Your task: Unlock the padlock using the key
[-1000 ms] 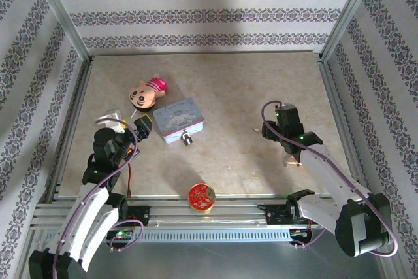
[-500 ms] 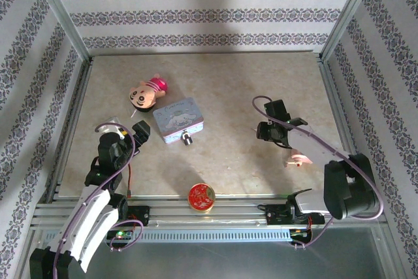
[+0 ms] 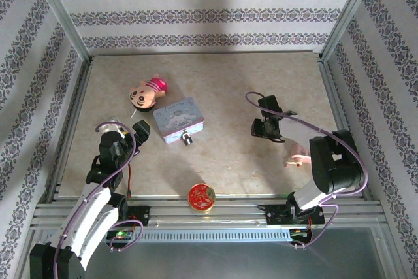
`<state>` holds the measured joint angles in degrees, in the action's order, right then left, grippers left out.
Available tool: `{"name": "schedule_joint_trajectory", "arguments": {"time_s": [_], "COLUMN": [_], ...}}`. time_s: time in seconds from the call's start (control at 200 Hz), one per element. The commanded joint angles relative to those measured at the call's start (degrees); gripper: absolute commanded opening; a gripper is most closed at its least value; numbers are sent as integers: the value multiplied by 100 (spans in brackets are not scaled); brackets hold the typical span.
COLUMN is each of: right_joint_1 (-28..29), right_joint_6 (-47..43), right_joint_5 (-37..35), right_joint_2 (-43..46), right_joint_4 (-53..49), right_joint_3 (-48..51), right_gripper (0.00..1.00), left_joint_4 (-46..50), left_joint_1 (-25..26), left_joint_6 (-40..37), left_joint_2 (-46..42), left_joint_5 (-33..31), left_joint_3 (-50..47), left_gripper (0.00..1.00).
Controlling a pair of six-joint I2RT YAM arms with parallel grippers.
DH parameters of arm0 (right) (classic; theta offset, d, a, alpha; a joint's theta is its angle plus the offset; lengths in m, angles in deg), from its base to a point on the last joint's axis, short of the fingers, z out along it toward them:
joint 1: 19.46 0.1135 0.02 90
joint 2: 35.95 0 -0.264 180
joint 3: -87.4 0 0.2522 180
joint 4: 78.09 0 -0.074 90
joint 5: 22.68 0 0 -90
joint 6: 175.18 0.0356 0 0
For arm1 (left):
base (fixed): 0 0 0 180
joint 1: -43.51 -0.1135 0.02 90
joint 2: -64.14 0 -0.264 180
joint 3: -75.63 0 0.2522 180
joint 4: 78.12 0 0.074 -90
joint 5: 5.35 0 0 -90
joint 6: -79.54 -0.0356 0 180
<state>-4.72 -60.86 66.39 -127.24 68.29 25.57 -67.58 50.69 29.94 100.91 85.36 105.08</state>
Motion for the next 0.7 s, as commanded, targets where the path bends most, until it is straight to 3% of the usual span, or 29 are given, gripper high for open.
{"name": "schedule_joint_trajectory", "arguments": {"time_s": [0.0, 0.195, 0.365, 0.575, 0.695], "right_joint_1": [-63, -103, -108, -91, -21], "right_joint_6": [91, 111, 113, 144, 146], "right_joint_5": [109, 132, 153, 284, 313], "right_joint_2": [-158, -276, -269, -173, -4], "right_joint_4": [87, 175, 174, 237, 232], "right_joint_3": [-167, -158, -152, -71, -40], "right_gripper": [41, 38, 24, 0, 0], "left_joint_4": [83, 147, 233, 194, 265], "left_joint_1": [55, 55, 55, 55, 55], "left_joint_6": [62, 108, 159, 216, 228], "left_joint_2": [-12, -22, -16, 11, 31], "left_joint_5": [-133, -199, -341, -333, -220], "left_joint_3": [49, 49, 65, 126, 223], "left_gripper": [99, 99, 99, 99, 99]}}
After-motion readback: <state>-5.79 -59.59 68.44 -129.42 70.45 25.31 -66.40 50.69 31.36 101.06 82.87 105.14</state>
